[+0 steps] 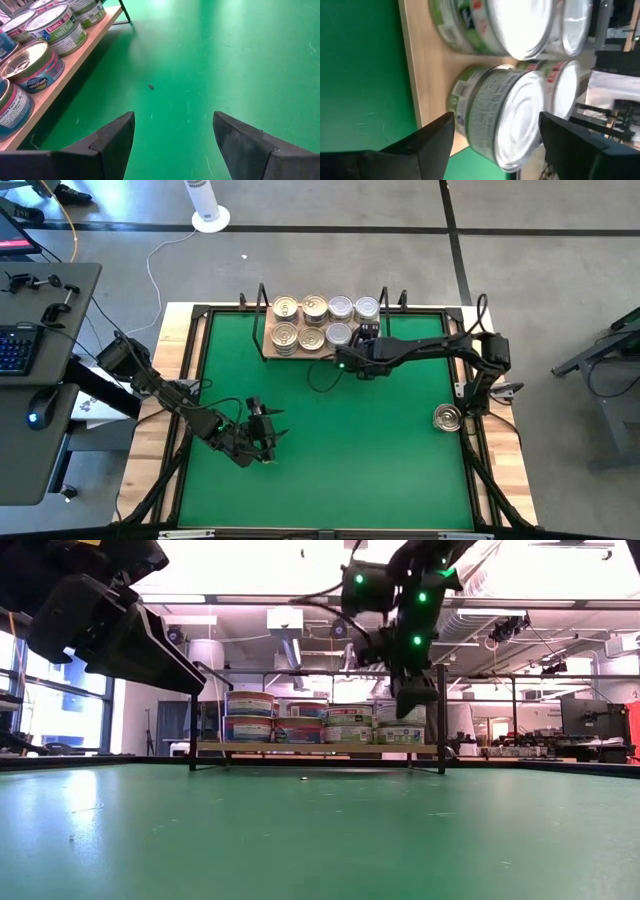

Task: Stack canned seafood by type on shelf
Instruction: Stack the green tuna can on top of the other green tuna can

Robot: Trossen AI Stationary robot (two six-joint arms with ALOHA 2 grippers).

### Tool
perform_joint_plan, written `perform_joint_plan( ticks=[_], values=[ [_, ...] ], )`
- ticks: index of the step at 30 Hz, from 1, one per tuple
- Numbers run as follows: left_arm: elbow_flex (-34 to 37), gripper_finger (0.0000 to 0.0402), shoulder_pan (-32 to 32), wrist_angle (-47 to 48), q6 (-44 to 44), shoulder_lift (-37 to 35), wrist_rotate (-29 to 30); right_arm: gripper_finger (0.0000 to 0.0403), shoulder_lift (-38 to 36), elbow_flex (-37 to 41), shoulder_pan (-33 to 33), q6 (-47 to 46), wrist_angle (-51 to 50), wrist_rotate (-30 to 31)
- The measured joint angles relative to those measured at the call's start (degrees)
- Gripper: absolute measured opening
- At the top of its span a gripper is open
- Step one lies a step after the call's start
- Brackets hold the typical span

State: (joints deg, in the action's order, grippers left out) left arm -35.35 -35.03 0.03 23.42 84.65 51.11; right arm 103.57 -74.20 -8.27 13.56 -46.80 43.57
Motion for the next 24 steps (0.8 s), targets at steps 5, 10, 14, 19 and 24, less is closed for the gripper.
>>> perform_joint_plan(
  ticks=[5, 10, 14, 19, 24],
  values=[
    [0.0, 0.0254, 0.0, 0.0, 0.0, 0.0, 0.0, 0.0282, -0.1, -3.0, 0.9, 0.6, -1.6, 1.7],
    [0.0, 0.0254, 0.0, -0.1, 0.0, 0.0, 0.0, 0.0280, -0.1, -3.4, -0.5, 0.9, -1.9, 1.7],
    [0.0, 0.0254, 0.0, -0.1, 0.0, 0.0, 0.0, 0.0270, -0.1, -3.4, -2.0, 0.5, -1.8, 1.1],
    [0.0, 0.0254, 0.0, -0.1, 0.0, 0.0, 0.0, 0.0254, -0.1, -3.3, -3.3, 1.2, -0.5, 0.8],
    [0.0, 0.0254, 0.0, -0.1, 0.0, 0.0, 0.0, 0.0252, -0.1, -4.7, -2.1, 1.9, -1.1, 0.8]
  ],
)
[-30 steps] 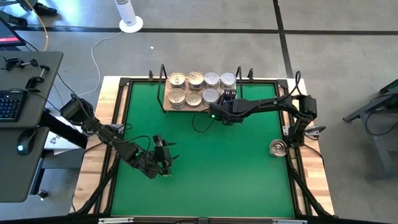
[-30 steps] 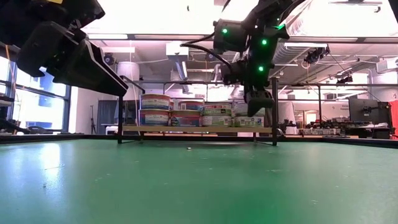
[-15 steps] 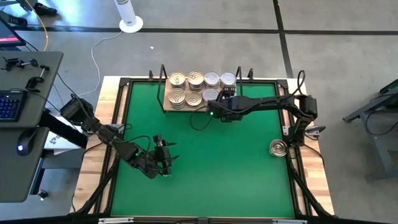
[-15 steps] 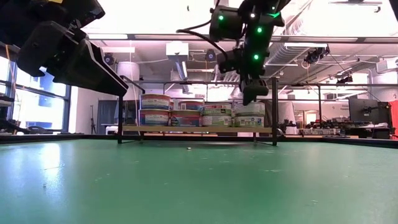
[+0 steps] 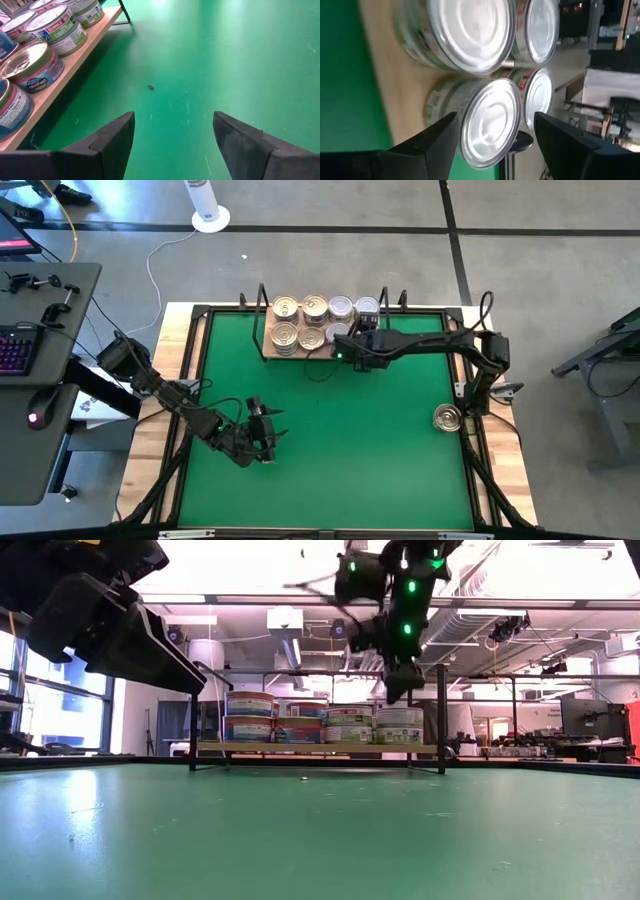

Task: Stack canned seafood by type on shelf
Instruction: Stack the green tuna can on top of the other green tuna can, then stack the blue/pink tuna can on top of the other blue/pink tuna can

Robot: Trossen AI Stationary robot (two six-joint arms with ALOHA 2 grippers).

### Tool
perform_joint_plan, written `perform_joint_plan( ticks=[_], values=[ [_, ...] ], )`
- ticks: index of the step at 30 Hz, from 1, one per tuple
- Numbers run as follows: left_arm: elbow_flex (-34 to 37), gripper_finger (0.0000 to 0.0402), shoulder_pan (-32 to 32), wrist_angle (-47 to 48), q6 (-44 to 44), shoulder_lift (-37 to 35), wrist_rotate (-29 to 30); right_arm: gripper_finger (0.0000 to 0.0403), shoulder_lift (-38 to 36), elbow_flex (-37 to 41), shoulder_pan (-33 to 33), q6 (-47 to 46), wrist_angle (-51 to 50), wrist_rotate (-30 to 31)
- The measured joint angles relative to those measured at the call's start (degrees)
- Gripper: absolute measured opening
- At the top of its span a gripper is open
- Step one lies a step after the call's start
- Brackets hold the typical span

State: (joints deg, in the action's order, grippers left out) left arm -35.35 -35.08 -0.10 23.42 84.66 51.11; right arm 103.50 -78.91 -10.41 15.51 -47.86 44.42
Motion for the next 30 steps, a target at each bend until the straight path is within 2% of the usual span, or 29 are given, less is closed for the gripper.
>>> perform_joint_plan(
  ticks=[4, 7, 13, 18, 21, 25, 30],
  values=[
    [0.0, 0.0254, -0.8, -0.7, 0.0, 0.0, 0.0, 0.0251, -0.3, -5.2, 4.2, -3.1, -7.4, -0.1],
    [0.0, 0.0254, -1.8, -1.9, 0.0, 0.0, 0.5, 0.0251, -1.5, -9.4, 8.9, -9.9, -15.9, -2.2],
    [0.0, 0.0254, -4.6, -4.2, 1.4, 0.0, 3.7, 0.0236, -4.8, -9.7, 23.0, -29.3, -30.8, -19.5],
    [0.0, 0.0254, -6.3, -4.6, 1.9, 0.0, 8.4, 0.0188, -6.2, -2.3, 35.5, -45.3, -35.6, -35.3],
    [0.0, 0.0254, -6.4, -4.5, 1.9, 0.0, 9.1, 0.0146, -7.6, 4.6, 40.3, -54.1, -38.6, -38.2],
    [0.0, 0.0254, -6.4, -4.7, 1.6, 0.0, 9.2, 0.0082, -11.4, 15.3, 41.0, -64.3, -39.0, -40.6],
    [0.0, 0.0254, -6.4, -4.7, 1.6, 0.0, 9.5, 0.0010, -15.2, 25.0, 37.4, -69.8, -37.5, -43.1]
  ],
)
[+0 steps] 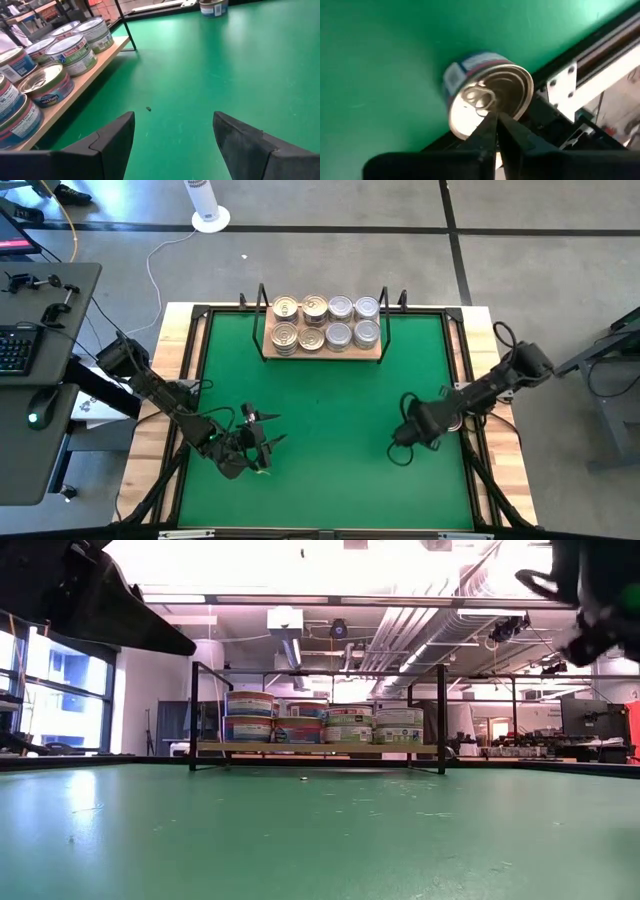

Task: Stack canned seafood by type on shelf
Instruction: Stack the blue/pink tuna can on top of the other blue/pink tuna can

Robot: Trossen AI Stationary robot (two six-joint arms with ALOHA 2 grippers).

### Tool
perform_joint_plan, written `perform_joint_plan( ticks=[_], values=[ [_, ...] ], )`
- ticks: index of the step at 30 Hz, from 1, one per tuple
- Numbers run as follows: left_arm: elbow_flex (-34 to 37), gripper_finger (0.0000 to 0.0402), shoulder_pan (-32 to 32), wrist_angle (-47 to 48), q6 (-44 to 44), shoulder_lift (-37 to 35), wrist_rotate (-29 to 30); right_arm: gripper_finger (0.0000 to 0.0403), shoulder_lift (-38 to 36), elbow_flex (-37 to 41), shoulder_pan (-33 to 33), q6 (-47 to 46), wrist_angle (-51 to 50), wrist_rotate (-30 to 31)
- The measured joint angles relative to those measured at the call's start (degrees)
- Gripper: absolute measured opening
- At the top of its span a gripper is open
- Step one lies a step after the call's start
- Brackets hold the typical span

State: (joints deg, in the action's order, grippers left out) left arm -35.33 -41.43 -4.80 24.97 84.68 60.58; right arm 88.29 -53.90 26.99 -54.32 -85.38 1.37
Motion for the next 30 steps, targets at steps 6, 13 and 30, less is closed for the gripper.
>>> perform_joint_plan(
  ticks=[6, 13, 30],
  values=[
    [0.0, 0.0254, 0.0, -1.1, 0.3, 0.0, 0.0, 0.0004, -0.8, 7.4, -3.8, 0.6, 6.0, -5.1],
    [0.0, 0.0254, -0.2, -2.5, 0.0, 0.0, 0.1, 0.0002, -0.7, 7.0, -4.1, 2.7, 15.1, -5.5],
    [0.0, 0.0254, -0.3, -2.6, -0.1, 0.0, -1.6, 0.0001, -0.6, -8.7, 1.8, 33.6, 68.9, 15.1]
  ],
)
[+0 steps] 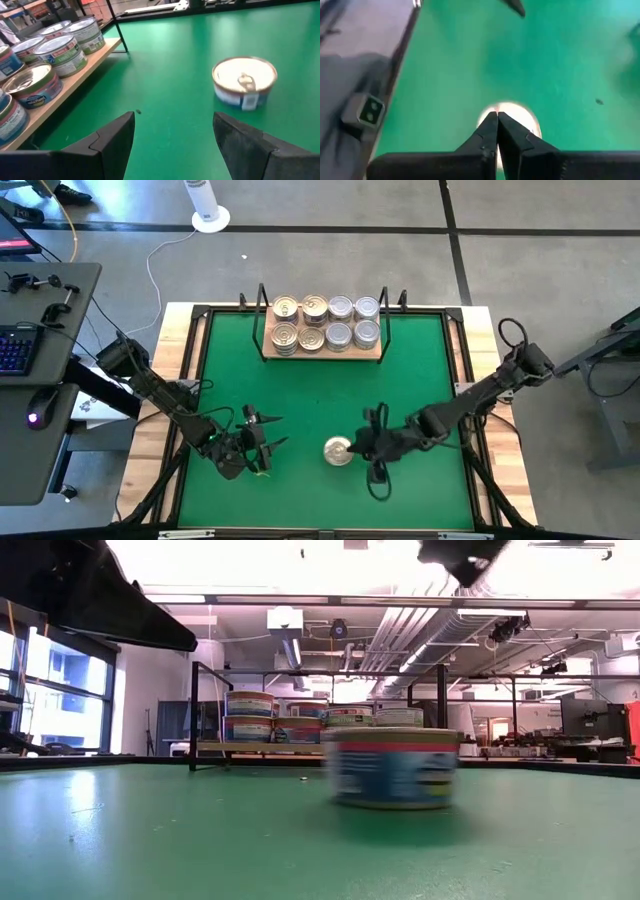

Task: Stack canned seafood by type on shelf
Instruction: Stack the blue/pink tuna can on top of the other blue/pink tuna can

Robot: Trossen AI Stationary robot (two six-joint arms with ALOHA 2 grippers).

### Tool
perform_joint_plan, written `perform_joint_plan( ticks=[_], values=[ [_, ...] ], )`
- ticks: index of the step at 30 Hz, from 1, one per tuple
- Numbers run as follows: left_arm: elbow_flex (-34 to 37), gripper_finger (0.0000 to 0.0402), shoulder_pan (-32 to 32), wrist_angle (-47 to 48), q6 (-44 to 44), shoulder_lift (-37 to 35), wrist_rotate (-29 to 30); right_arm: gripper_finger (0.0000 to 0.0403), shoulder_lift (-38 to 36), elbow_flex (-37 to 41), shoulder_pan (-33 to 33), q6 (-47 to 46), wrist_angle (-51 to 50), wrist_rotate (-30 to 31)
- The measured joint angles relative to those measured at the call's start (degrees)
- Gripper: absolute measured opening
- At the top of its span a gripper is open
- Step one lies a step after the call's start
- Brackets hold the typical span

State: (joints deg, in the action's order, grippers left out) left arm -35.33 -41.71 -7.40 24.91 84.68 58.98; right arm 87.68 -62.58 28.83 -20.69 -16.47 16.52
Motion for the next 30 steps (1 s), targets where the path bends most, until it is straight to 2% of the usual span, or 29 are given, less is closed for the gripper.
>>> perform_joint_plan(
  ticks=[2, 5, 9, 12, 16, 19, 23, 25, 28, 30],
  values=[
    [0.0, 0.0254, 0.0, -0.1, 0.0, 0.2, 0.0, 0.0001, 0.0, 0.9, 2.0, -2.0, -1.7, 3.2],
    [0.0, 0.0254, 0.0, -0.4, 0.0, 0.8, 0.1, 0.0001, 0.0, 3.7, 4.6, -10.5, -6.6, 8.6],
    [0.0, 0.0254, -0.6, -2.5, -1.4, 3.3, 1.6, 0.0027, 0.0, 10.0, 6.8, -17.5, -5.2, 9.9],
    [0.0, 0.0254, -1.4, -6.8, -3.8, 6.4, 0.2, 0.0077, 0.5, 16.2, 7.4, -17.7, 4.7, 9.7],
    [0.0, 0.0254, -2.0, -15.7, -5.0, 11.3, -3.9, 0.0165, 2.9, 23.3, 7.1, -12.8, 21.5, 9.4],
    [0.0, 0.0254, -1.3, -22.6, -4.2, 14.8, -10.6, 0.0233, 5.7, 26.0, 6.2, -7.3, 30.9, 7.8],
    [0.0, 0.0254, 2.0, -29.8, -4.2, 18.9, -19.8, 0.0313, 10.7, 26.2, 4.9, 0.5, 38.5, 7.2],
    [-0.5, 0.0254, 3.8, -31.7, -4.1, 20.9, -21.1, 0.0342, 13.5, 25.3, 4.1, 4.2, 41.4, 7.5],
    [-1.1, 0.0254, 6.5, -33.3, -4.5, 23.1, -22.7, 0.0366, 16.9, 23.8, 2.1, 0.2, 46.3, 12.6],
    [-1.7, 0.0254, 8.3, -33.8, -4.5, 23.7, -25.0, 0.0373, 18.7, 23.6, 0.9, 0.1, 50.7, 11.8]
  ],
)
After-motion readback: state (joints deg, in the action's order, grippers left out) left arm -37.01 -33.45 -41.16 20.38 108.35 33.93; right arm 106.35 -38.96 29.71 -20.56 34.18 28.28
